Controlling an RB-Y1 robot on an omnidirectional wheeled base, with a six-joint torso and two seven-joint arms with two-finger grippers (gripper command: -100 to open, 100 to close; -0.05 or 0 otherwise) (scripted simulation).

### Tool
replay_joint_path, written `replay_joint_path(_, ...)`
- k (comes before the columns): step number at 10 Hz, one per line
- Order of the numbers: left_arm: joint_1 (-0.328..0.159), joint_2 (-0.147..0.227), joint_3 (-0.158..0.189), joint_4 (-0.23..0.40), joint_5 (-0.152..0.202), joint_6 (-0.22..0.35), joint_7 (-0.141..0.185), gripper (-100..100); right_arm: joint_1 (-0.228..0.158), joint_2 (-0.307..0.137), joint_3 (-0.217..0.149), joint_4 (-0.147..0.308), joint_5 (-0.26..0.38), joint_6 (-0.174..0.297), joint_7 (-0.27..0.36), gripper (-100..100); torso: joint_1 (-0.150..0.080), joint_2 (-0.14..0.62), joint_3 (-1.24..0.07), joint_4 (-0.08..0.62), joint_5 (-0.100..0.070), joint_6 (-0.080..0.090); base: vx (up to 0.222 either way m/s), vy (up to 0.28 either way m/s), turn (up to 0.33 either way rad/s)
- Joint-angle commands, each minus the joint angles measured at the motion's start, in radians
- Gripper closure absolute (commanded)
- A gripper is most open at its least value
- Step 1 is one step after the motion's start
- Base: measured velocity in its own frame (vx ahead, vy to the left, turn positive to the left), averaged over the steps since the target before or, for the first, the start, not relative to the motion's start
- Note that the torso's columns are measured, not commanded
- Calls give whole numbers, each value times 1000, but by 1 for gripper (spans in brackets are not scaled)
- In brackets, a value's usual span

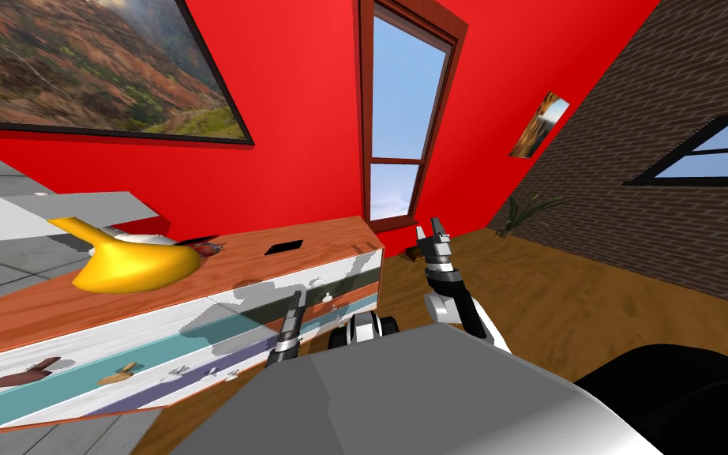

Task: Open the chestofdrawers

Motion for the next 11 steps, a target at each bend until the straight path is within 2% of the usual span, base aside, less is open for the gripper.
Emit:
replay_joint_path(1, -8, -44, 5, 77, -1, -42, -10, -100, 0, 0, 0, 0, 0, 0, 0, 0, 0, 0, 0, 0, 0, 0, 36, -77, 17)
replay_joint_path(4, -16, -116, 11, 132, 0, -73, -16, -100, 0, 0, 0, 0, 0, 0, 0, 0, 1, 1, 1, 0, 0, 0, 26, -51, 14)
replay_joint_path(6, -17, -154, 12, 146, 0, -81, -17, -100, 0, 0, 0, 0, 0, 0, 0, 0, 0, 0, 0, 0, 0, 0, 16, -32, 9)
replay_joint_path(7, -19, -143, 12, 145, 0, -79, -17, -100, 0, 0, 0, 0, 0, 0, 0, 0, 0, 1, 0, 0, 0, 0, 3, -11, 7)
replay_joint_path(11, -38, -138, 16, 78, 2, 6, -10, -100, 0, 0, 0, 0, 0, 0, 0, 0, 0, 0, 0, 0, 0, 0, 2, -8, 3)
